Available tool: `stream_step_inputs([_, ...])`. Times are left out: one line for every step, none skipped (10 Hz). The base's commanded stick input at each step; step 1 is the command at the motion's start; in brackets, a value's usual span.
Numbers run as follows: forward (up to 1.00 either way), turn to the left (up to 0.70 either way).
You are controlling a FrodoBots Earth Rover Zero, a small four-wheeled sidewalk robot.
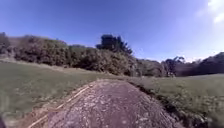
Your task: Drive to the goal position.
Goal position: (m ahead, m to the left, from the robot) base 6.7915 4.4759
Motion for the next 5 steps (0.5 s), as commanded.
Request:
stream_step_inputs([0.85,0.0])
stream_step_inputs([0.85,0.0])
stream_step_inputs([0.85,0.0])
stream_step_inputs([0.85,0.0])
stream_step_inputs([0.85,0.0])
